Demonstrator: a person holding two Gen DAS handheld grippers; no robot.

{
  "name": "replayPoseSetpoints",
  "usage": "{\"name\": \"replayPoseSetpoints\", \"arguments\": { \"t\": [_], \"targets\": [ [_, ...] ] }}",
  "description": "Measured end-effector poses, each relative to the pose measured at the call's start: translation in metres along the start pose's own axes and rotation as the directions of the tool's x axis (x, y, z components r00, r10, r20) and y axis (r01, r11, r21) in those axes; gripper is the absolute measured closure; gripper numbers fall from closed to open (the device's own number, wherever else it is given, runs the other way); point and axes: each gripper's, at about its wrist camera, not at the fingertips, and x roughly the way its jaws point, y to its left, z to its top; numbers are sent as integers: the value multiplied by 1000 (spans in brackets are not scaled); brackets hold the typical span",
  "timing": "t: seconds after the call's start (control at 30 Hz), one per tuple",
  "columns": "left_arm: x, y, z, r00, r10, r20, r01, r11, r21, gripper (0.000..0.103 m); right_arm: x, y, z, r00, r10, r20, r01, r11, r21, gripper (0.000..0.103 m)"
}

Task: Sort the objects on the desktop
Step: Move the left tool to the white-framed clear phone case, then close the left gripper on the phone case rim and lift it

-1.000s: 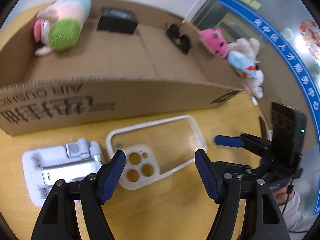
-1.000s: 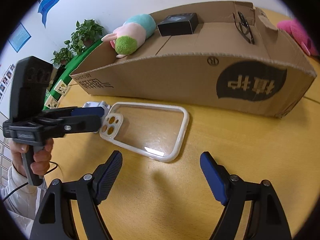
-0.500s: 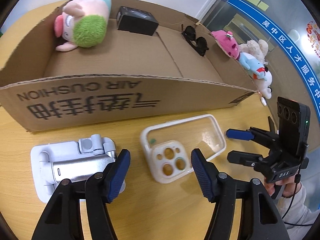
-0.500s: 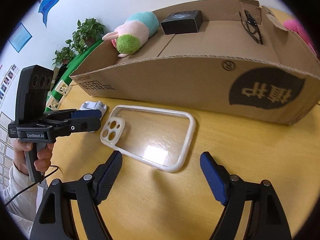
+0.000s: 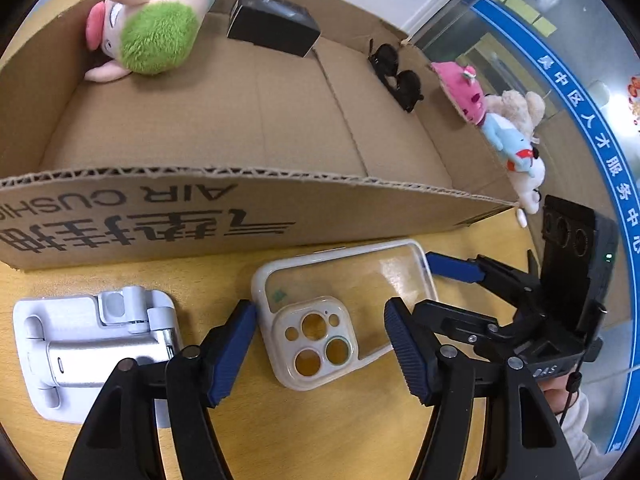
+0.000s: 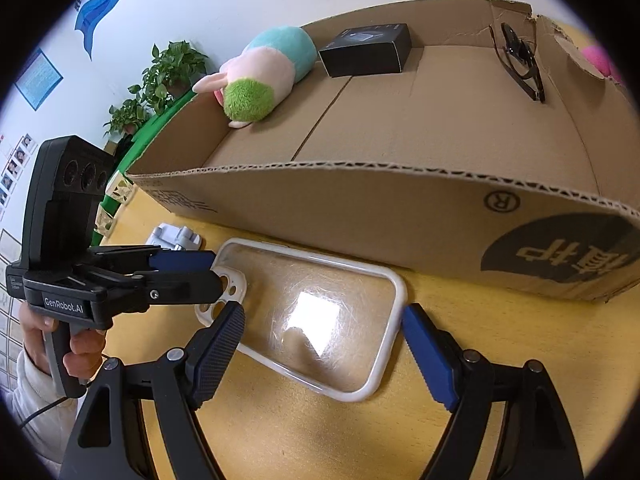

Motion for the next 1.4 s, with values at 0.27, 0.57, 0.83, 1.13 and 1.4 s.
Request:
{"name": "replayPoseSetpoints", "arguments": {
  "t": [0.27,0.57,0.83,1.13,1.4],
  "targets": [
    [-44,-17,-20,990,-58,131,45,994,103,38,-40,10,-22,985,100,138,-101,995,-5,21],
    [-53,-17,-53,984,-112,139,96,989,114,37,-87,21,-70,971,110,214,-92,992,-89,21],
    [-15,-6,-41,998,20,55,-20,1000,6,65,-49,-4,-48,982,-108,158,106,994,19,38],
    [-11,0,-46,993,82,83,-80,996,-29,97,-22,3,-43,964,-250,94,255,966,-44,95],
    [-87,-60,-27,956,34,291,-72,990,120,98,-90,25,-45,921,-260,289,280,960,-29,95]
  ]
}}
